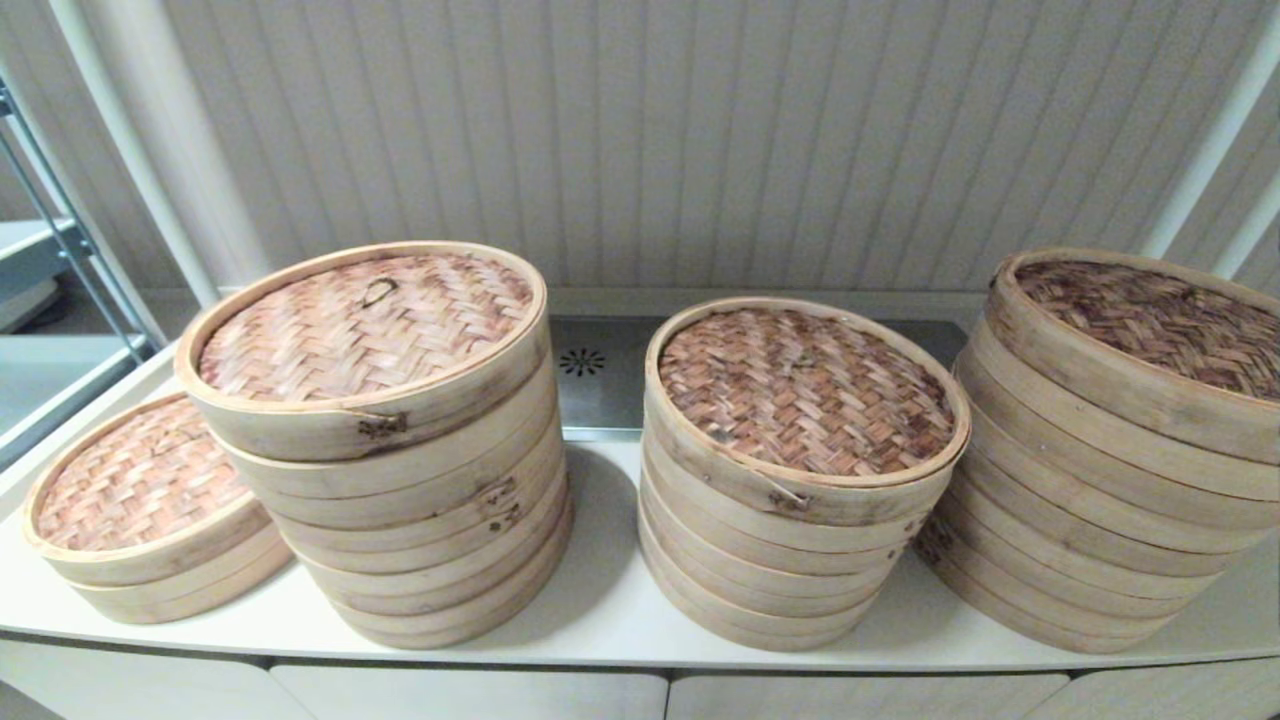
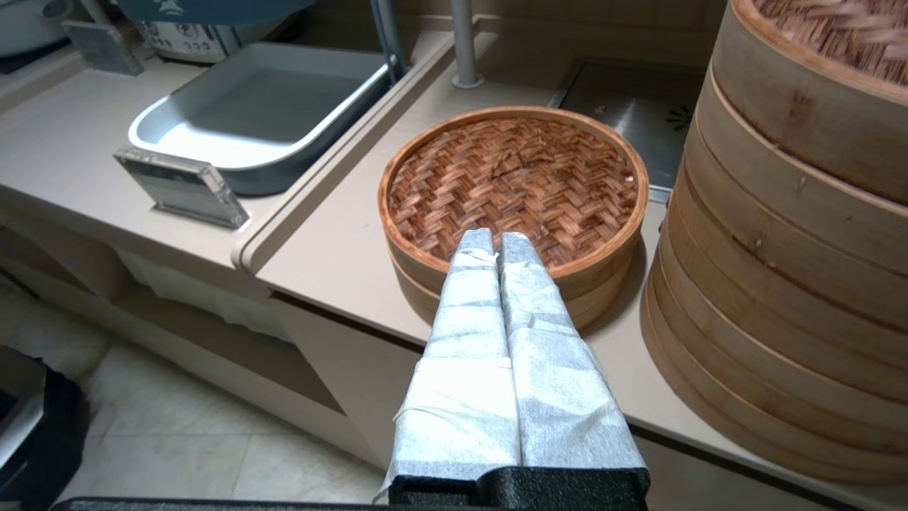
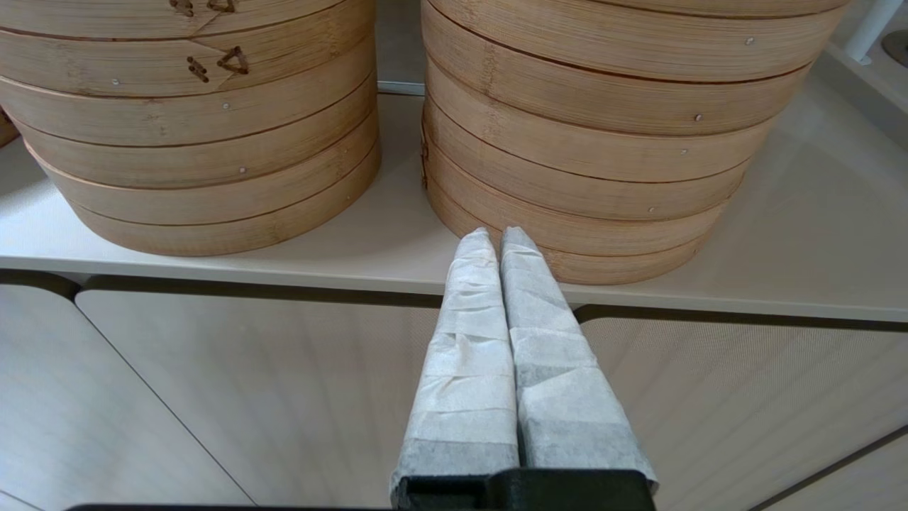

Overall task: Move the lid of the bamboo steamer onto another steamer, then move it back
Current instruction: Pick up the steamer

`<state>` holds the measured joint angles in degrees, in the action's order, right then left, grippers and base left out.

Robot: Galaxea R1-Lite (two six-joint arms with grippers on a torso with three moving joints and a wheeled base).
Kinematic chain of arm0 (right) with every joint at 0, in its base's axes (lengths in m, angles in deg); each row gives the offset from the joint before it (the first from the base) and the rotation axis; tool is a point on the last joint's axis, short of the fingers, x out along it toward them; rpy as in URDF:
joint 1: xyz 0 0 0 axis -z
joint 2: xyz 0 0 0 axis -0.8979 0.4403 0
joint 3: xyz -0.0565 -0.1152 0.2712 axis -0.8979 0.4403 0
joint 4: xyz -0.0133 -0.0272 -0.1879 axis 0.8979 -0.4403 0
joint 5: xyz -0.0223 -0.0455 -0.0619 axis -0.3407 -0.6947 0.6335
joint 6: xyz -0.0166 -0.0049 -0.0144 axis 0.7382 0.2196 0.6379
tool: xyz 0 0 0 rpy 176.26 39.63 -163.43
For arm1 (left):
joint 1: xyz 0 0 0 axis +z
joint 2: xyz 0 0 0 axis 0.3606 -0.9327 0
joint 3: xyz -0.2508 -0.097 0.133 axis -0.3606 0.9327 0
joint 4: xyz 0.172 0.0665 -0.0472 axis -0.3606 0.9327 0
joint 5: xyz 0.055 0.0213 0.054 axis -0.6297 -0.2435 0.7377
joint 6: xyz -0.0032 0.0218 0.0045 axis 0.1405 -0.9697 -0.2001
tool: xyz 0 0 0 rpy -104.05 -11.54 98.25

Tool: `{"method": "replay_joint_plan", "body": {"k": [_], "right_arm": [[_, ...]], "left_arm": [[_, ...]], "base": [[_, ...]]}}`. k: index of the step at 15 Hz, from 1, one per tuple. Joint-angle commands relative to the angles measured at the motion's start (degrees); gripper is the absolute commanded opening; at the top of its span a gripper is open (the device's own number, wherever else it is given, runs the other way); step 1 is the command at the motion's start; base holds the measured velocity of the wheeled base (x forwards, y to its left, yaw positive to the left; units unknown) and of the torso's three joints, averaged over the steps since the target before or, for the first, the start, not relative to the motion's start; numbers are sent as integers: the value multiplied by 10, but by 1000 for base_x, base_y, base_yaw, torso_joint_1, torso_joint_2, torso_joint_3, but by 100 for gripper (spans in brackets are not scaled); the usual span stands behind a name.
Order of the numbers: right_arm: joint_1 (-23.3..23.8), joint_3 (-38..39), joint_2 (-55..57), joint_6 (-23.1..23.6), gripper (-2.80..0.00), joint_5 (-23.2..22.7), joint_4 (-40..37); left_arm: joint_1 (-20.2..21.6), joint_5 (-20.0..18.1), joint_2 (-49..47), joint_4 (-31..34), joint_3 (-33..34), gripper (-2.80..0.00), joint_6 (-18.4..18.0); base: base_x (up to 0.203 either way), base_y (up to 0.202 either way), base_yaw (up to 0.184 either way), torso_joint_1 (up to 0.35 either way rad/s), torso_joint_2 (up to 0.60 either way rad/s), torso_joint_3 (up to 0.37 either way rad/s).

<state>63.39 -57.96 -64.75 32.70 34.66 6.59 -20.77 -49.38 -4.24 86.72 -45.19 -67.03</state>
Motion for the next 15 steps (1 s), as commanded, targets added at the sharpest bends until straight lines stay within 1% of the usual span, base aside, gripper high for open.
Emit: {"method": "replay_joint_plan", "body": {"k": [1,2,3,4,5,6,7,8,9,12,14,15], "right_arm": [[0,0,0,1,-280,0,0],[0,0,0,0,-280,0,0],[0,0,0,1,-280,0,0],[0,0,0,1,-280,0,0],[0,0,0,0,-280,0,0],[0,0,0,0,-280,0,0],[0,0,0,0,-280,0,0],[0,0,0,1,-280,0,0],[0,0,0,1,-280,0,0],[0,0,0,1,-280,0,0],[0,0,0,1,-280,0,0],[0,0,0,0,-280,0,0]], "left_arm": [[8,2,-45,-2,-19,-280,0],[26,-2,-63,-6,-23,-280,1],[67,-14,-89,-15,-27,-280,3],[116,-48,-119,-35,-29,-280,4],[158,-95,-150,-59,-30,-280,4],[190,-143,-181,-84,-30,-280,4],[210,-191,-205,-109,-31,-280,4],[218,-221,-223,-130,-30,-280,5],[226,-234,-244,-146,-30,-280,3],[250,-256,-326,-192,-31,-280,-8],[279,-292,-390,-227,-32,-280,-37],[300,-318,-420,-242,-34,-280,-58]], "base": [[0,0,0,0,0,0],[0,0,0,0,0,0],[0,0,0,0,0,0],[0,0,0,0,0,0],[0,0,0,0,0,0],[0,0,0,0,0,0],[0,0,0,0,0,0],[0,0,0,0,0,0],[0,0,0,0,0,0],[0,0,0,0,0,0],[0,0,0,0,0,0],[0,0,0,0,0,0]]}}
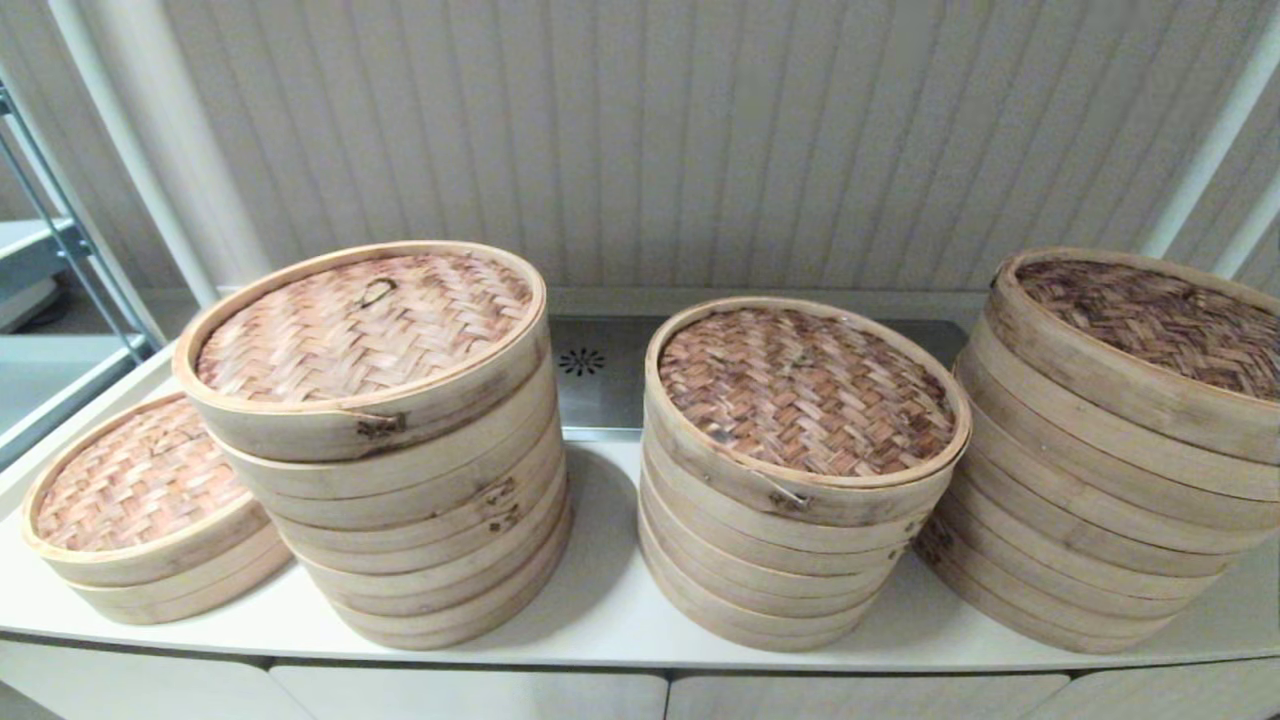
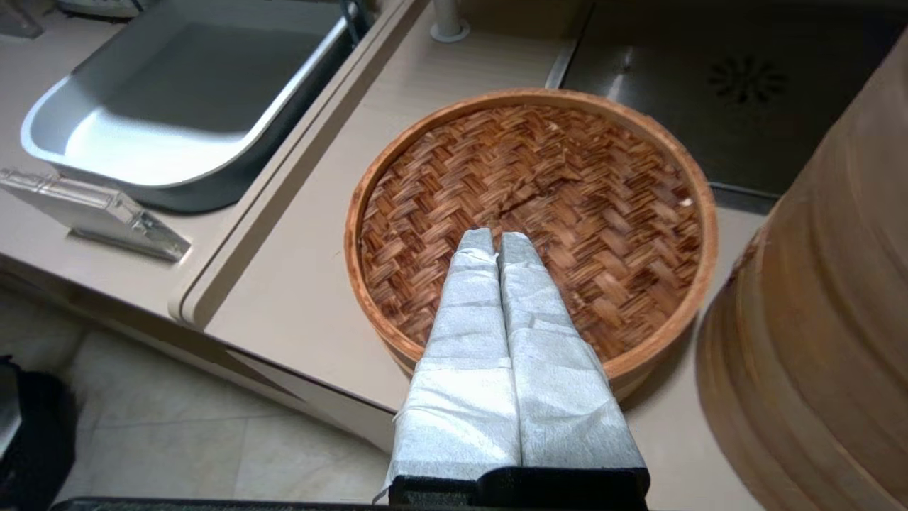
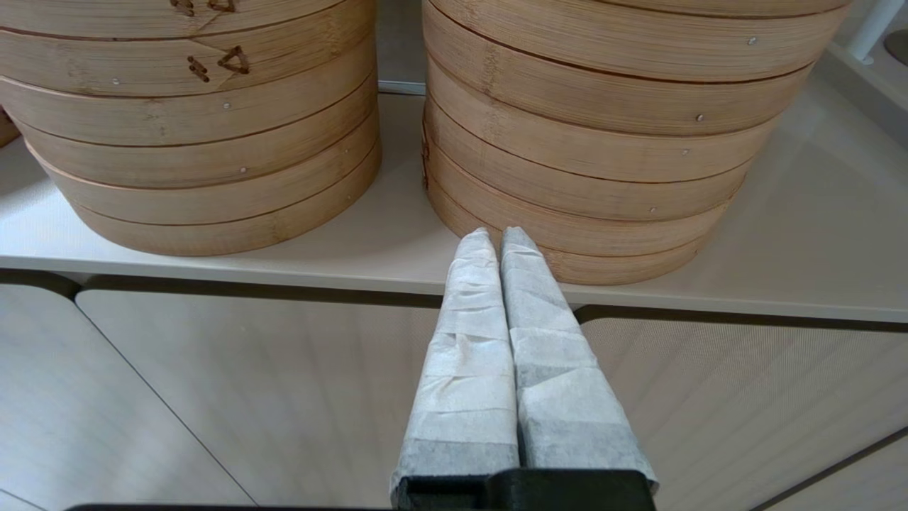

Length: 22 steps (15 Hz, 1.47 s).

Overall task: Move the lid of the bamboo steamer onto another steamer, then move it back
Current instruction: Pick up the steamer

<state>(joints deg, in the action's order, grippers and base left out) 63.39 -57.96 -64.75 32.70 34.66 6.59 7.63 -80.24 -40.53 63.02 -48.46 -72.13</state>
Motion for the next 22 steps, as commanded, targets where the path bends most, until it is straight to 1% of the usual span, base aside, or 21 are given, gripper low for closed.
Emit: {"method": "replay_joint_plan", "body": {"k": [1,3,6,8,10,11,14,17,20,22], "right_arm": [[0,0,0,1,-280,0,0],[0,0,0,1,-280,0,0],[0,0,0,0,-280,0,0],[0,0,0,1,-280,0,0],[0,0,0,0,-280,0,0],[0,0,0,1,-280,0,0],[0,0,0,0,-280,0,0],[0,0,0,0,-280,0,0],[0,0,0,0,-280,0,0],[0,0,0,0,-280,0,0]], "left_arm": [[36,-36,-85,-16,-8,-280,-31],[55,-90,-121,-23,-23,-280,-84],[57,-132,-167,-27,-24,-280,-144],[60,-148,-206,-28,-29,-280,-173],[61,-165,-247,-28,-44,-280,-189],[61,-177,-263,-29,-50,0,-190],[61,-201,-303,-34,-65,0,-190],[66,-221,-351,-34,-103,0,-189],[66,-228,-394,-34,-142,0,-191],[66,-254,-412,-30,-167,0,-190]], "base": [[0,0,0,0,0,0],[0,0,0,0,0,0],[0,0,0,0,0,0],[0,0,0,0,0,0],[0,0,0,0,0,0],[0,0,0,0,0,0],[0,0,0,0,0,0],[0,0,0,0,0,0],[0,0,0,0,0,0],[0,0,0,0,0,0]]}}
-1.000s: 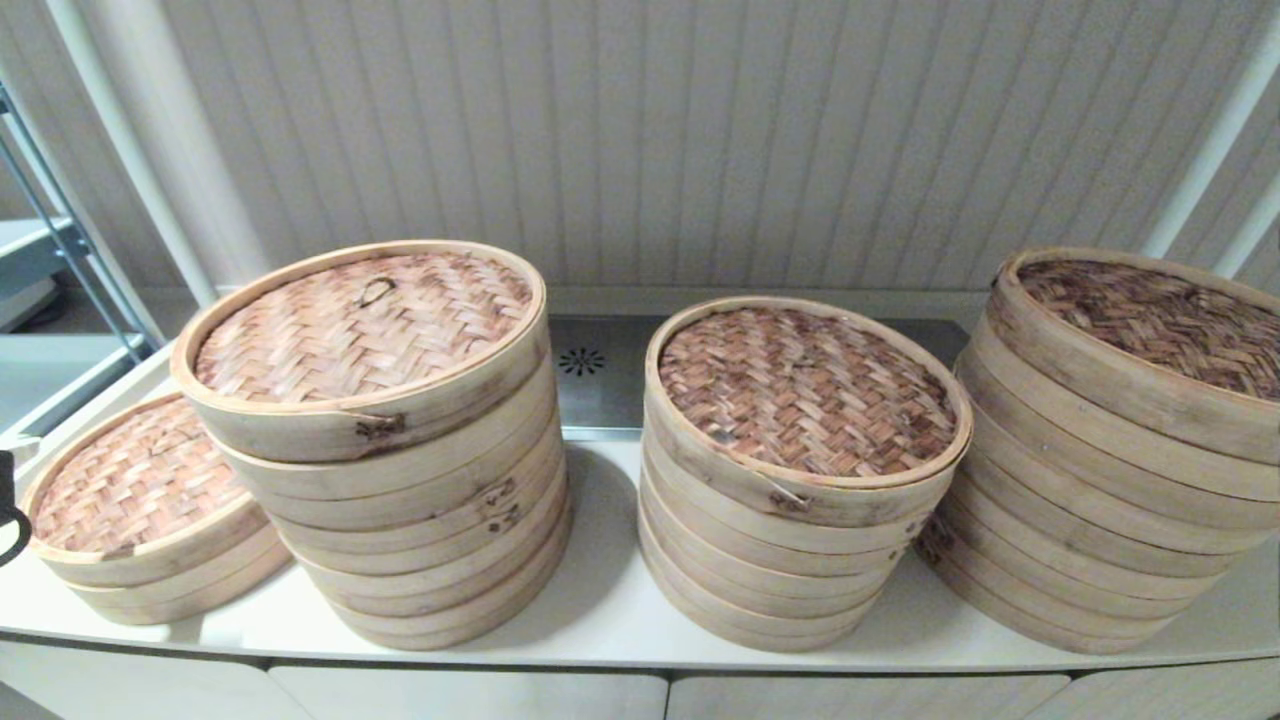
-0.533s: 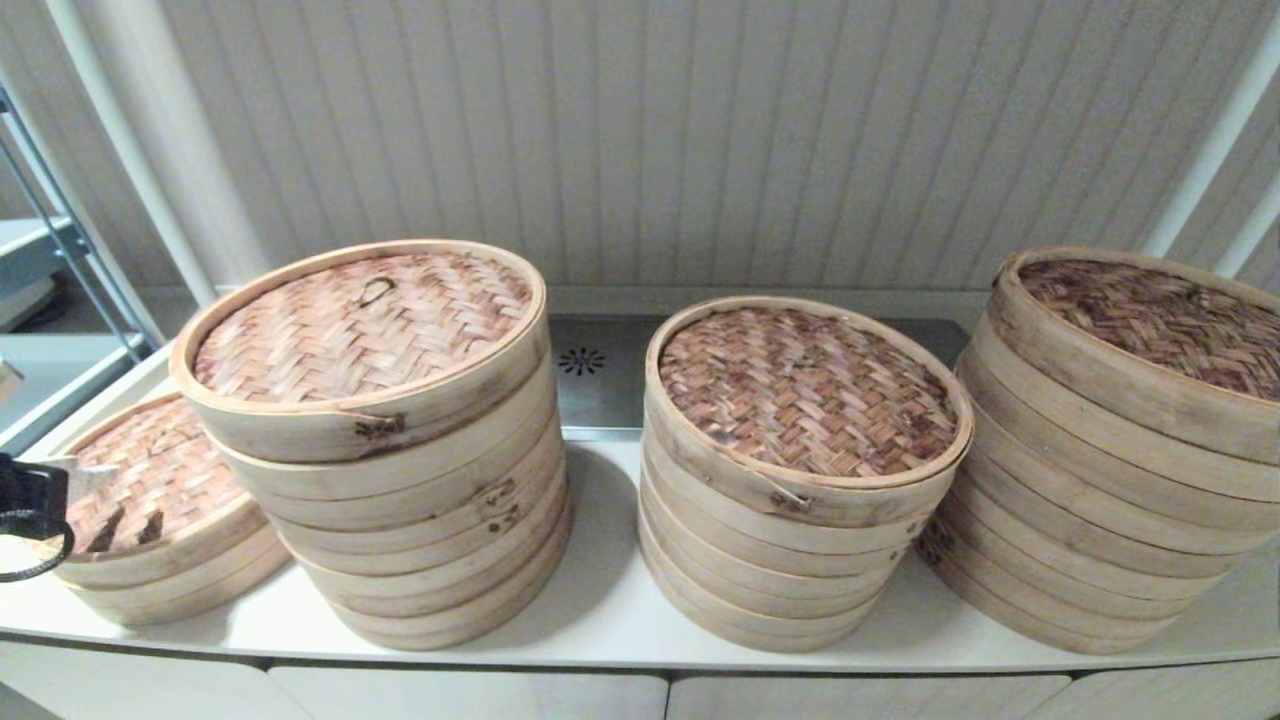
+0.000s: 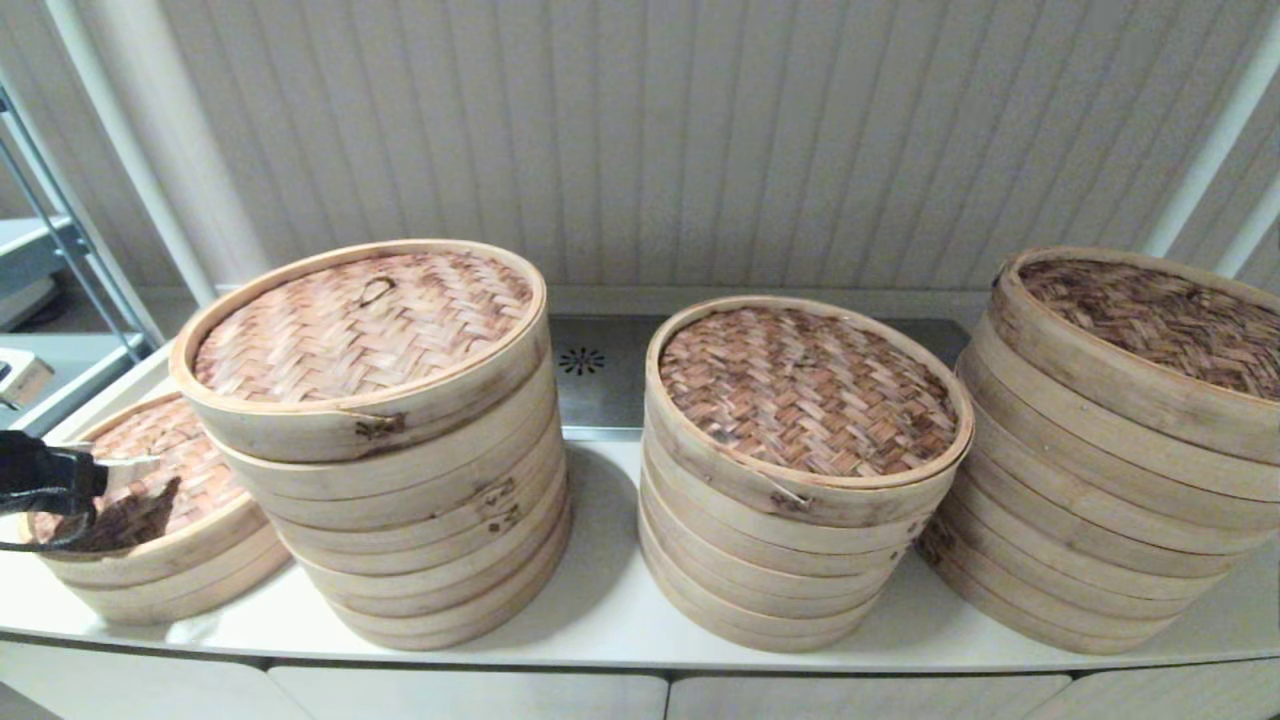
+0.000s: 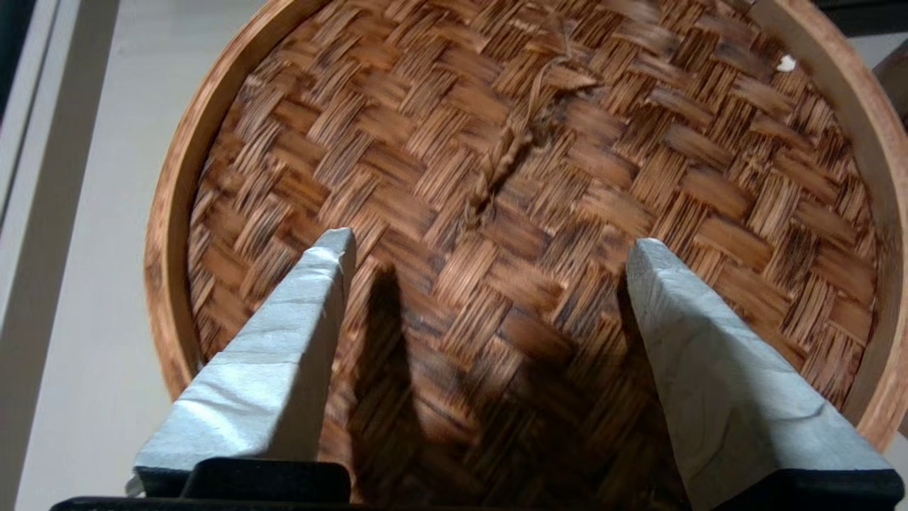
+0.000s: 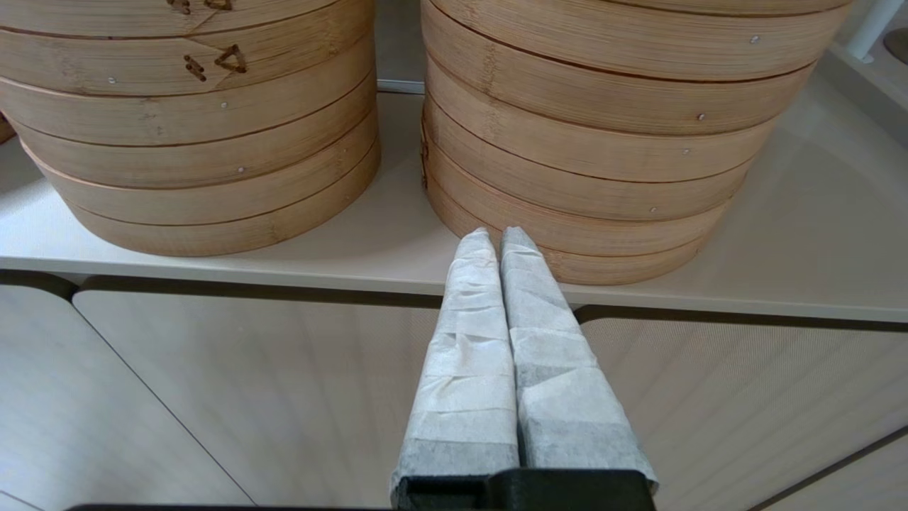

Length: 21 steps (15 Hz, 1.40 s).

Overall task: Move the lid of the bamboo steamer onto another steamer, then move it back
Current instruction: Pick up the steamer

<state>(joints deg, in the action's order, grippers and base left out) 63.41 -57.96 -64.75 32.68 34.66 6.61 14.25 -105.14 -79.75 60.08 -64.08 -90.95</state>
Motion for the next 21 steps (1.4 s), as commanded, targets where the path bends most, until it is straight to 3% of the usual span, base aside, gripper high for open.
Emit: {"method": "replay_joint_plan", "body": {"k": [1,12,13,21], "right_arm": [[-1,0,0,0,-280,0,0],[-1,0,0,1,-280,0,0],[-1,0,0,0,-280,0,0],[-1,0,0,0,-280,0,0]], "left_arm": [[0,-16,-28,0,-21,0,0],[-40,-8,-71,-6,-67,0,37],[-40,-7,-74,-6,-67,-280,38],[-40,0,-91,-13,-74,-280,59]], "base": [[0,0,0,0,0,0],[0,0,0,0,0,0],[0,0,0,0,0,0],[0,0,0,0,0,0]]}}
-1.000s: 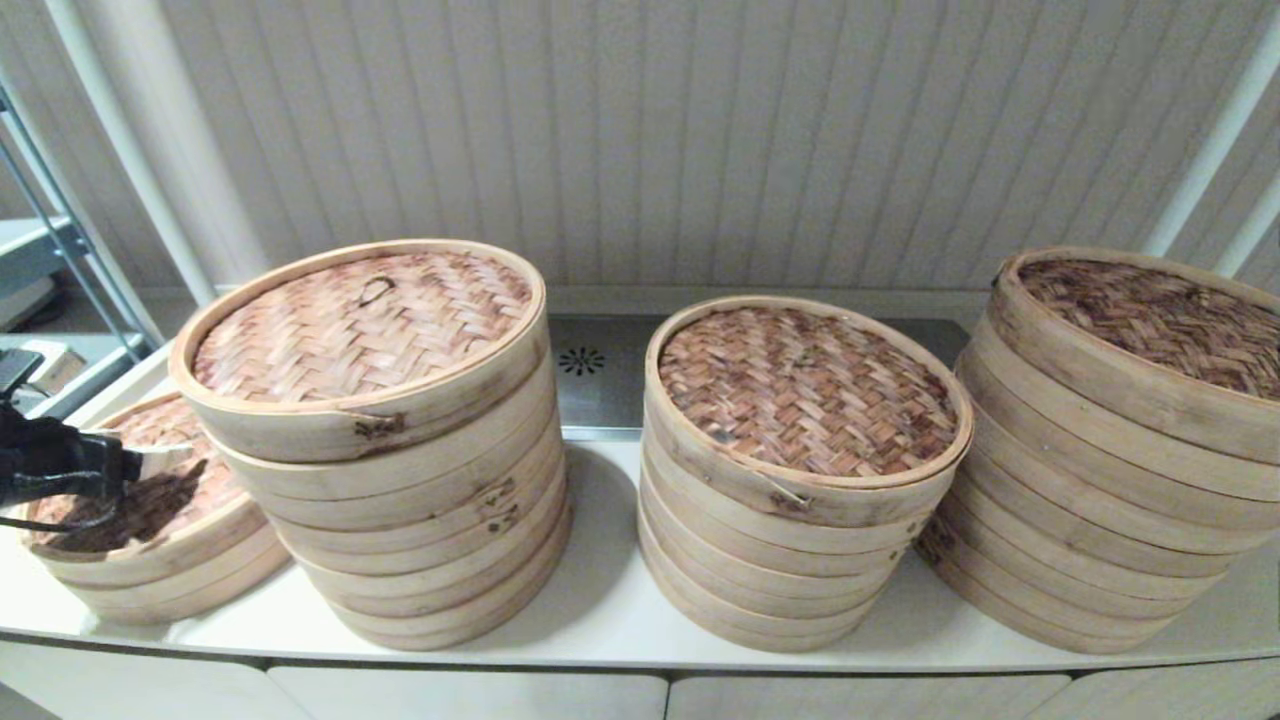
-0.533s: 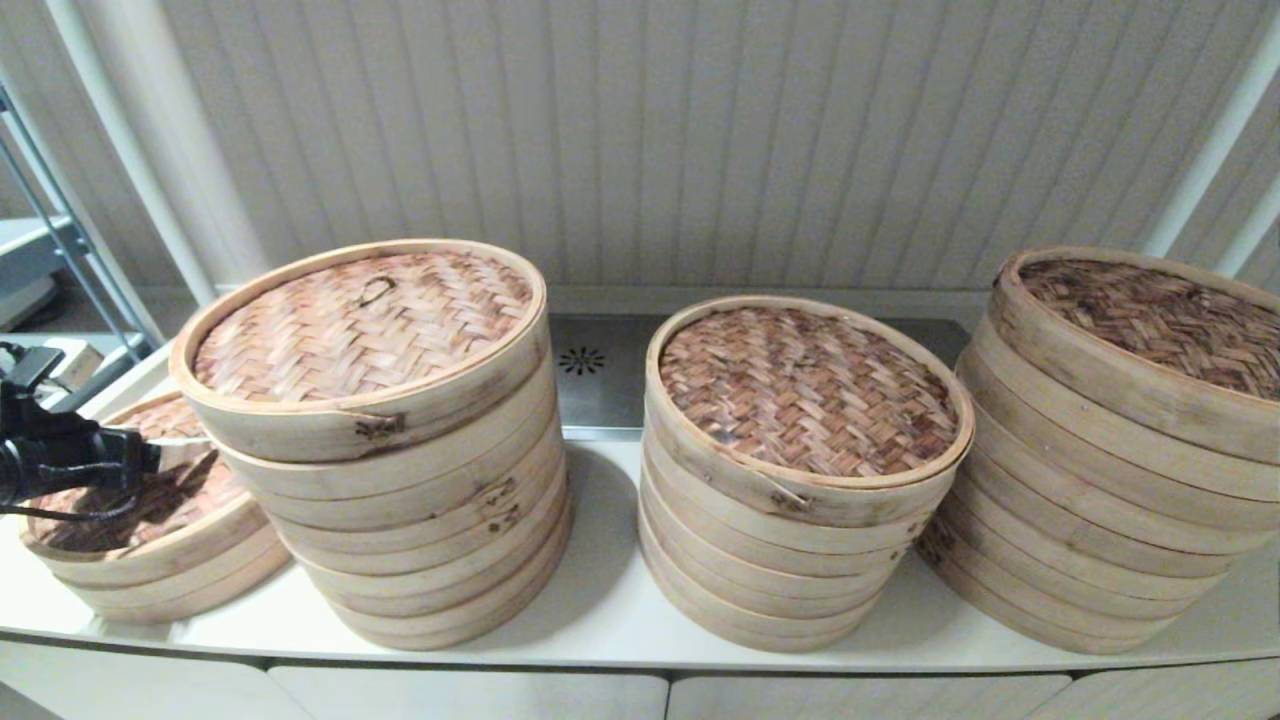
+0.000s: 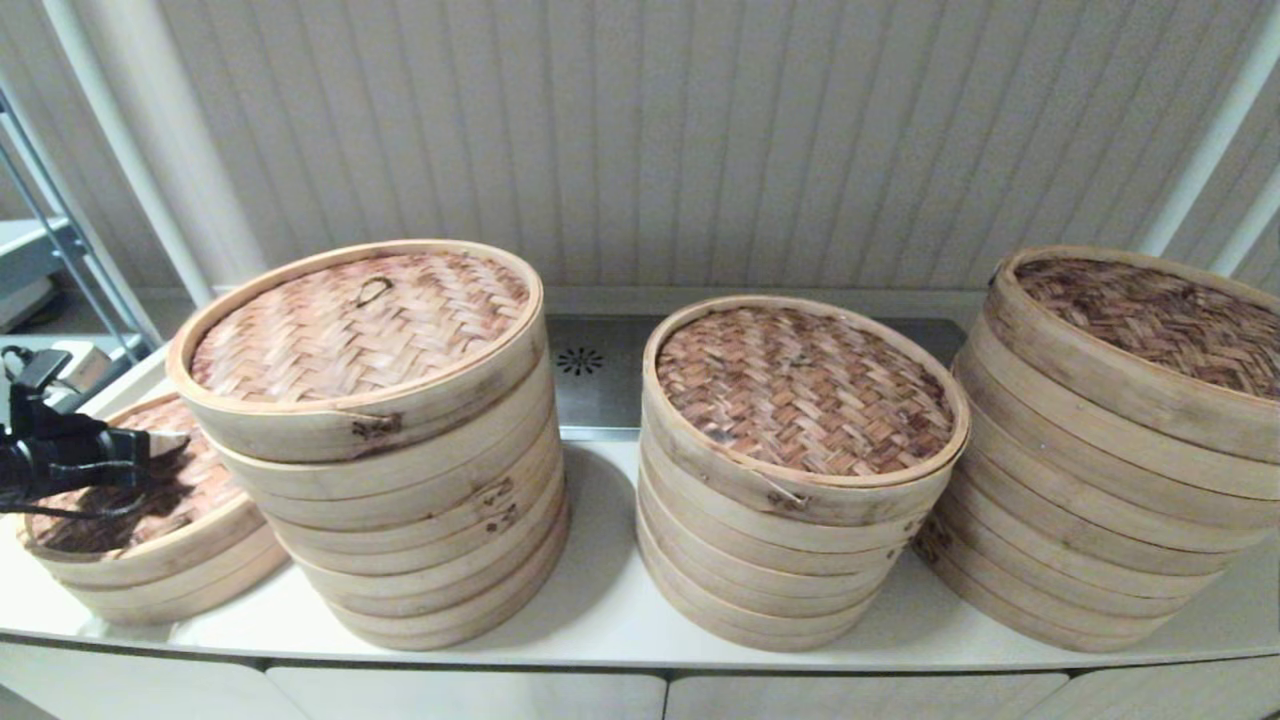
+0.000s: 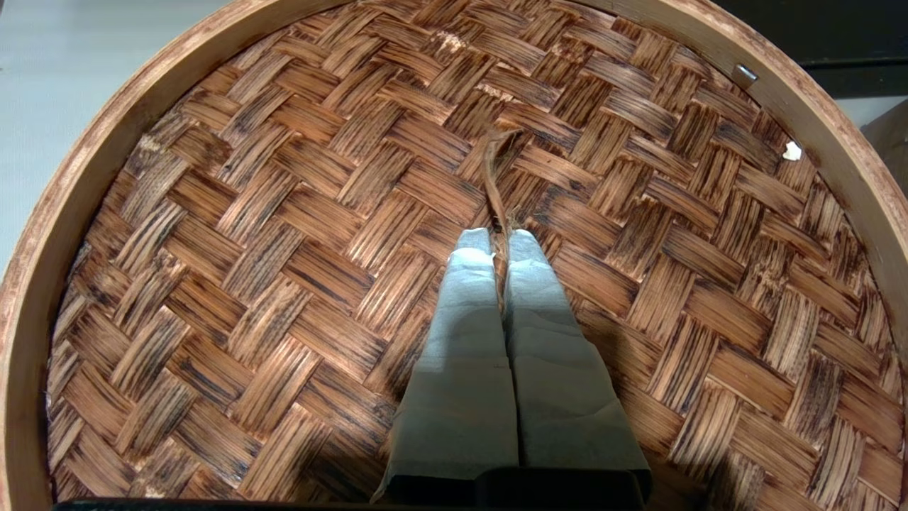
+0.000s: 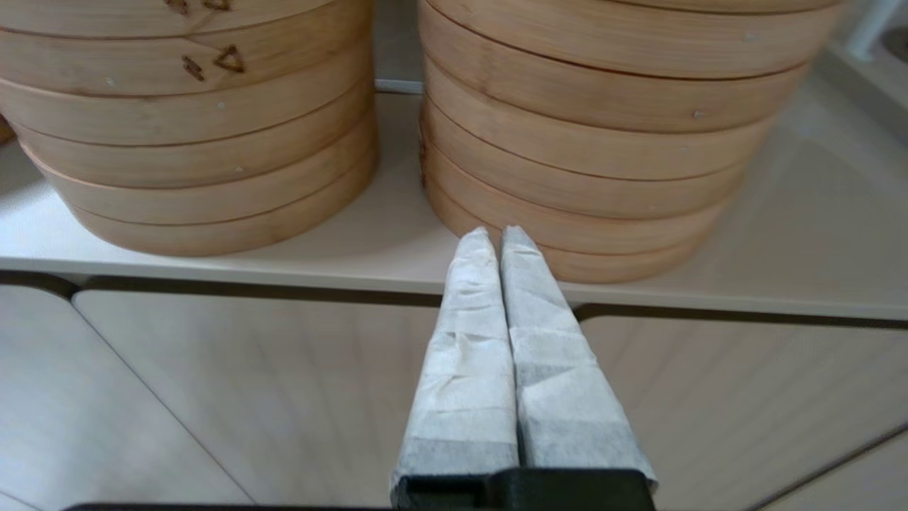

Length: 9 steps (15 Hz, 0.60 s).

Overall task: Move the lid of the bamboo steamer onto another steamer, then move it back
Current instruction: Pick up the steamer

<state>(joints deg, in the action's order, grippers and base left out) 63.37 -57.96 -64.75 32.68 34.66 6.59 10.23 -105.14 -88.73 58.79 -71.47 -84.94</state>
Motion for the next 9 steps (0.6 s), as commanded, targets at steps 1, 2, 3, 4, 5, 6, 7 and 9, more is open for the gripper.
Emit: {"method": "replay_joint_plan", "body": {"k": [1,2,3,4,5,6,7,9], "right_arm": [[0,0,0,0,-280,0,0],[0,0,0,1,-280,0,0],[0,0,0,1,-280,0,0],[0,0,0,0,-280,0,0],[0,0,0,1,-280,0,0],[0,0,0,0,-280,0,0],[0,0,0,0,-280,0,0],[0,0,0,0,-280,0,0]], "left_arm": [[1,0,-3,0,1,-280,0],[1,0,-5,0,1,-280,5],[1,0,-6,-1,1,-280,10],[0,0,-6,-1,0,-280,10],[1,1,-5,-1,-3,-280,11],[1,1,-4,0,-8,-280,18],[1,1,1,0,-12,-280,30],[2,2,11,-1,-14,-280,42]], "base": [[0,0,0,0,0,0],[0,0,0,0,0,0],[0,0,0,0,0,0],[0,0,0,0,0,0],[0,0,0,0,0,0],[0,0,0,0,0,0],[0,0,0,0,0,0],[0,0,0,0,0,0]]}}
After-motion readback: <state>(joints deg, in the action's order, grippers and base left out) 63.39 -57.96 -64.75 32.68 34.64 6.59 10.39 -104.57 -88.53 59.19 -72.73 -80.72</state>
